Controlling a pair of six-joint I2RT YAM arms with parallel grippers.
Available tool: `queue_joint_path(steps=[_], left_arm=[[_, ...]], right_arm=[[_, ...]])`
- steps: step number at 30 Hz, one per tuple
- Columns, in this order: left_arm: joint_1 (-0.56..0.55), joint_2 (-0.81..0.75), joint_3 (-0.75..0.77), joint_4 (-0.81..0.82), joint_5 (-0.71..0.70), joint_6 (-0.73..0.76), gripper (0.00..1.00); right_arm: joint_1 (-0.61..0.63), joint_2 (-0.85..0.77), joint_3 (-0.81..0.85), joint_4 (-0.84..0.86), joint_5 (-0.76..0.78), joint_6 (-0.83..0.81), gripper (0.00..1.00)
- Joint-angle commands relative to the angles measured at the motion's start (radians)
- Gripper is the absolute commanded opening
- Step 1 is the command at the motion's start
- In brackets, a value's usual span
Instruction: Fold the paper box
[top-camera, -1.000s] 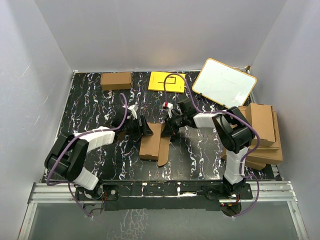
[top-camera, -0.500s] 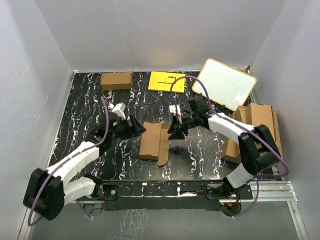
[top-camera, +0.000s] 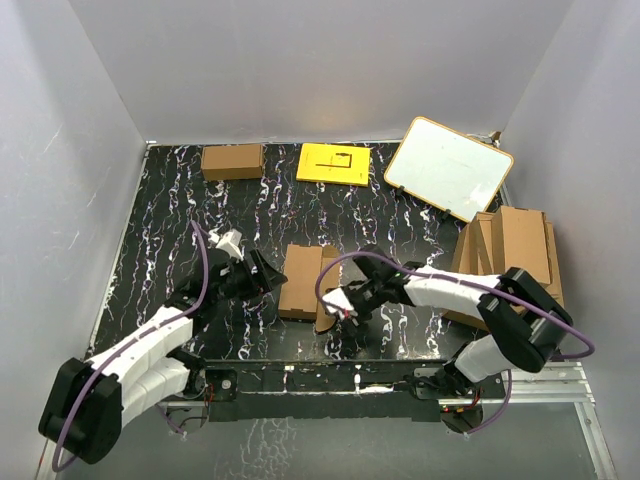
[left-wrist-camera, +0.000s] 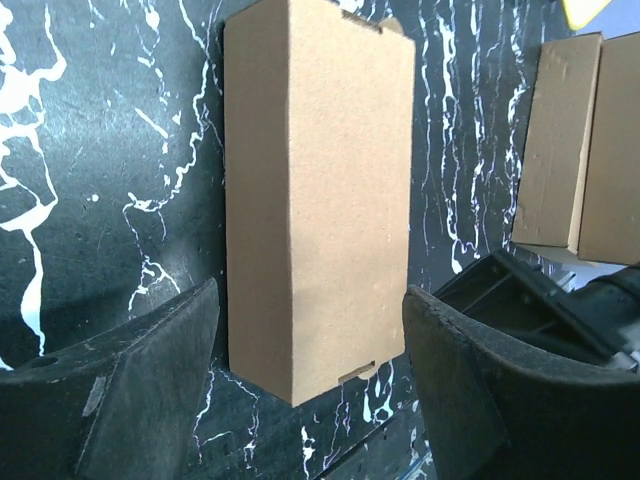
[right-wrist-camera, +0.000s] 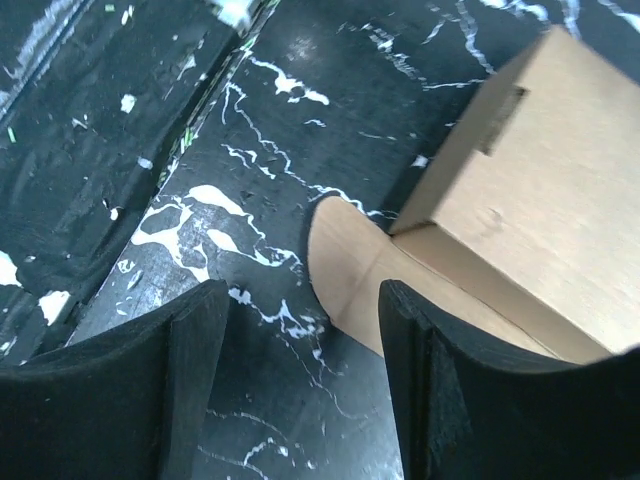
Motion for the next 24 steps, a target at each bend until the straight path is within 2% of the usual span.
queue_joint_path(steps=[1,9,13,24], left_arm=[[0.004,0.051,0.036,0.033,0.049,-0.022,0.71],[0.004,0.099,0.012,0.078,0.071,-0.031,0.70],[0.004,0.148,0.016,0.102,0.085,-0.037,0.68],[0.004,0.180,-0.021,0.110,0.054,-0.047,0.66]], right_arm=[[0.074,0.042,-0.002,0.134,0.117,-0.054,0.65],[0.124,0.101,0.032,0.176,0.200,0.015,0.60],[0.136,0.122,0.056,0.181,0.230,0.053,0.51],[0.125,0.104,0.051,0.182,0.266,0.074,0.37]])
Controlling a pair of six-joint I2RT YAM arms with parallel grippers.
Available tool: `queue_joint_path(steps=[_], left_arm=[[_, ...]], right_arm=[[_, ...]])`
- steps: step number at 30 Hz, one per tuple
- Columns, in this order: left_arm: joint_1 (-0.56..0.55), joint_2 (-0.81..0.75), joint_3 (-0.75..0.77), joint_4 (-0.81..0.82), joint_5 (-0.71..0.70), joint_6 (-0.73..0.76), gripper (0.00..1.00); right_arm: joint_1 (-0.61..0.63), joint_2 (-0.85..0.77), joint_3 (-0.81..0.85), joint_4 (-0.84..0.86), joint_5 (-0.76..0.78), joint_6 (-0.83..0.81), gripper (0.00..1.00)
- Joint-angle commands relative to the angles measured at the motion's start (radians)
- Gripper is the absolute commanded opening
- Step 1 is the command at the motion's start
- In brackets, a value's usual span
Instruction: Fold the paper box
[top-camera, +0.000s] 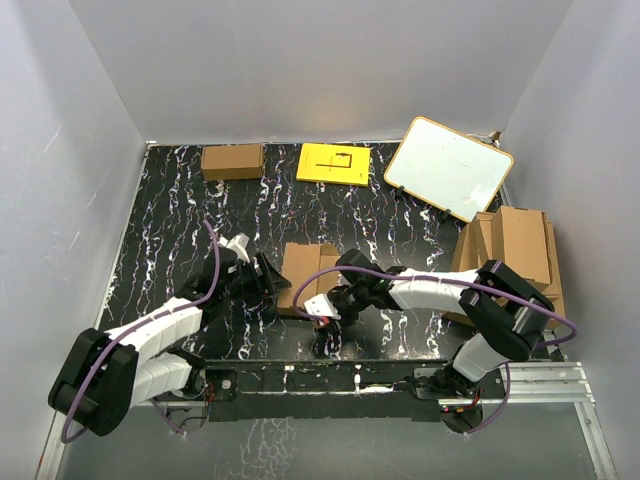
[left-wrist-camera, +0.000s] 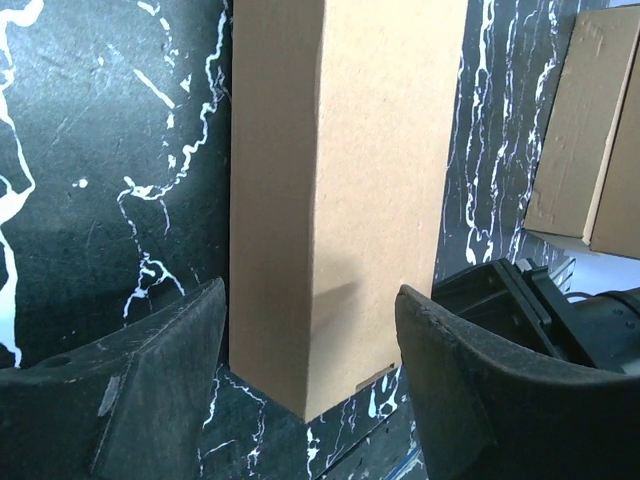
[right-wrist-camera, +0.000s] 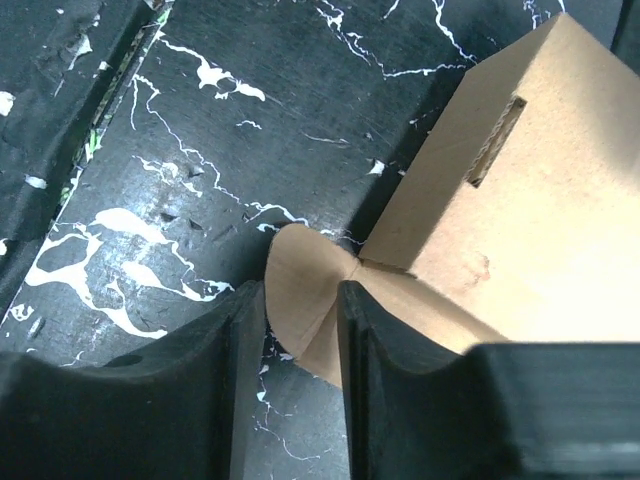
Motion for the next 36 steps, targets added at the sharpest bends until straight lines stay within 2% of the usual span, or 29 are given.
queue_joint_path(steps=[1,9,21,27,36], left_arm=[[0.004,-0.008,-0.020,0.015,-0.011,-0.010,0.65],[0.004,0.002,-0.022,0.011,-0.022,-0.011,0.62],[0.004,0.003,-0.001,-0.007,-0.023,0.007,0.62],[0.004,-0.036,0.027,-0.032,-0.019,0.018,0.63],[0.004,-0.045,0.142,-0.129,-0.067,0.124,0.68]], right_arm=[[-0.015,-0.007,0.024,0.028,0.041,0.002,0.35],[-0.089,-0.027,0.034,0.019,-0.012,0.052,0.26],[-0.169,-0.009,0.073,0.015,-0.100,0.190,0.21],[-0.176,0.008,0.083,0.001,-0.117,0.196,0.17],[-0.178,0.009,0.092,-0.033,-0.153,0.177,0.18]])
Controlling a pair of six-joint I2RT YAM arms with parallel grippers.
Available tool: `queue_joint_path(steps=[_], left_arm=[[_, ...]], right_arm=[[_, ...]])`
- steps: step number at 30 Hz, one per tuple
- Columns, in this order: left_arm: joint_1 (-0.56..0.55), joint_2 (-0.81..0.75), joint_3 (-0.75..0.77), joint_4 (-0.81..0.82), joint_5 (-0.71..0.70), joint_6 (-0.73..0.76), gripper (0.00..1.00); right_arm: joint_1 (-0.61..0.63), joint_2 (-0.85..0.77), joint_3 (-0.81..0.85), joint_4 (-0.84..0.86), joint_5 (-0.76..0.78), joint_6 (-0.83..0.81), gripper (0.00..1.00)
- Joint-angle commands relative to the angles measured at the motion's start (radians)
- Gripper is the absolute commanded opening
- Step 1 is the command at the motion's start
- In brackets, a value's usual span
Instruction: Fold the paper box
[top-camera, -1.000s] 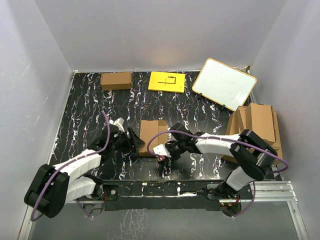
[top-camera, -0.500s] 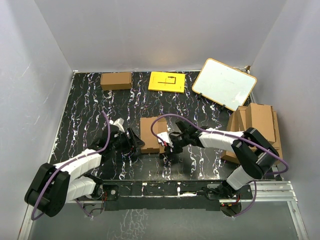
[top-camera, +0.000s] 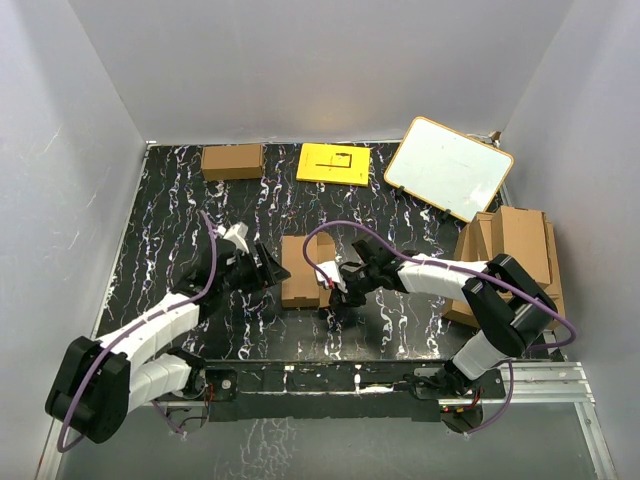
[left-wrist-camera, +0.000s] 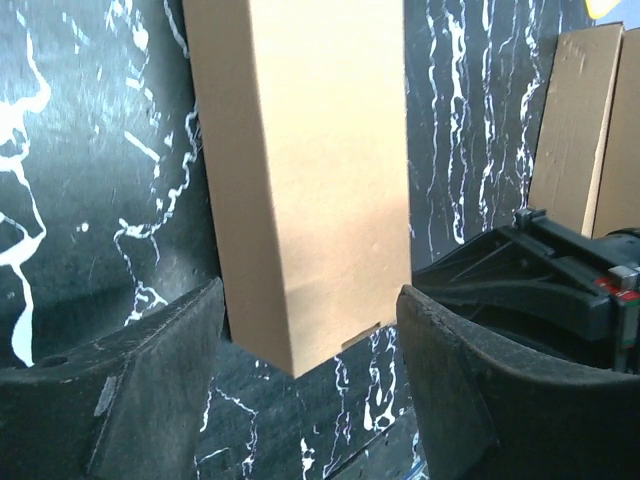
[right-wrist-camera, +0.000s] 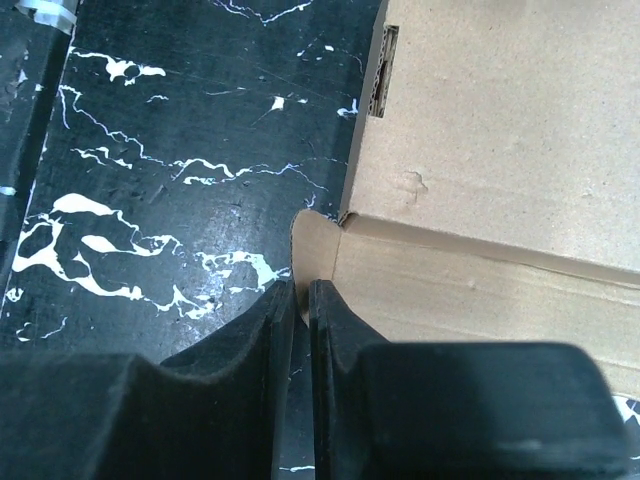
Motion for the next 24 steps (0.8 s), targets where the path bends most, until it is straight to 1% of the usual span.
queue_joint_path(steps=[1,6,9,12,17,21,24], left_arm=[[0.004,0.013,0.098,-0.050,-0.035,0.083,0.68],[0.003,0.119,0.194,-0.042,-0.034,0.123,0.68],[0.003,0.178,0.240,-0.048,-0.032,0.153,0.67],[0.004,0.217,0.256,-0.028,-0.014,0.162,0.67],[0.004,0.224,0.239,0.000,0.001,0.146,0.66],[0.004,0.188,0.204,0.002,-0.002,0.121,0.67],[0.004,0.144,0.153,0.027,-0.005,0.094,0.67]], right_arm=[[-0.001,0.001,0.046,-0.001,-0.063,-0.013,0.18],[-0.001,-0.002,0.046,-0.029,-0.088,-0.043,0.18],[-0.002,0.004,0.053,-0.053,-0.093,-0.066,0.21],[-0.003,0.006,0.061,-0.059,-0.082,-0.065,0.24],[-0.006,-0.001,0.059,-0.047,-0.075,-0.044,0.29],[-0.003,-0.018,0.054,-0.073,-0.090,-0.084,0.38],[0.012,-0.036,0.030,-0.056,-0.069,-0.118,0.41]])
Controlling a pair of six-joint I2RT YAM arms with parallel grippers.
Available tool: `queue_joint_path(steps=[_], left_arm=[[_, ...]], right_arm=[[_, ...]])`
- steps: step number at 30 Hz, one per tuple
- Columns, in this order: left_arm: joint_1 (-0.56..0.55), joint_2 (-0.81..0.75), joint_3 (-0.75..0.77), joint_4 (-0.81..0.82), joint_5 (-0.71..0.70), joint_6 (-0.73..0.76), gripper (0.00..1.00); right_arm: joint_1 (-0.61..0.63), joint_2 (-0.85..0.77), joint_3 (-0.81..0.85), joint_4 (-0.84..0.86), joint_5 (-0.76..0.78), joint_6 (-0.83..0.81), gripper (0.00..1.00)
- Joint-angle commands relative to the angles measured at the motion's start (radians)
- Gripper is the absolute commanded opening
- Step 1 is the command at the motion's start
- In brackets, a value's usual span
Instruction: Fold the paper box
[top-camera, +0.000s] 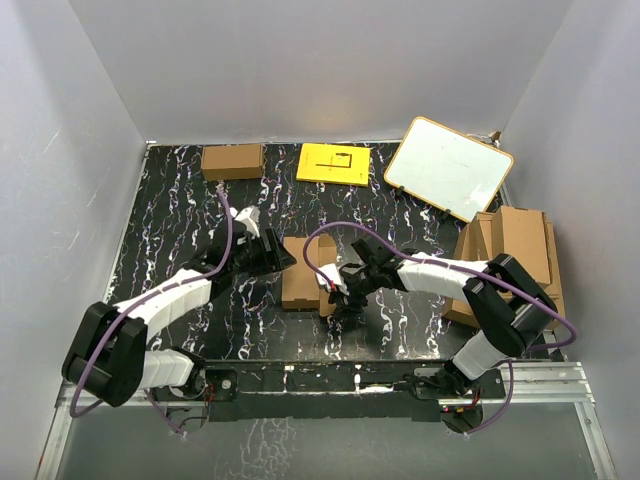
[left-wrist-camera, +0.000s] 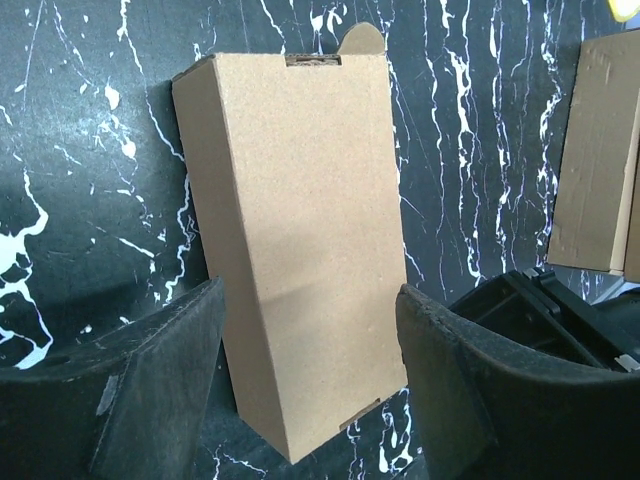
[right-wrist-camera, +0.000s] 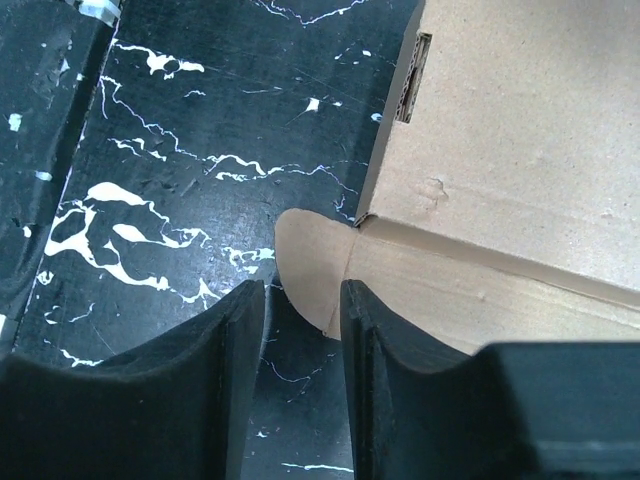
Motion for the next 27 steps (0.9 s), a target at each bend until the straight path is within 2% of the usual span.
queue_joint_path(steps=[1,6,15,20,27], left_arm=[[0.003,-0.086,-0.065,0.045,0.010,-0.039,0.67],[0.004,-0.098,-0.128,0.092,0.006,-0.081,0.67],[0.004,-0.035,-0.117,0.094,0.004,-0.078,0.65],[0.004,-0.001,-0.128,0.105,0.008,-0.073,0.64],[0.004,0.011,-0.137,0.094,-0.011,-0.059,0.62]], right_arm=[[0.021,-0.039,0.002,0.040,-0.010,-0.061,0.42],[0.062,-0.033,-0.014,0.111,0.077,-0.030,0.42],[0.089,-0.031,-0.025,0.155,0.126,-0.016,0.35],[0.087,-0.031,-0.013,0.153,0.132,0.010,0.24],[0.062,-0.014,0.003,0.146,0.097,0.064,0.17]])
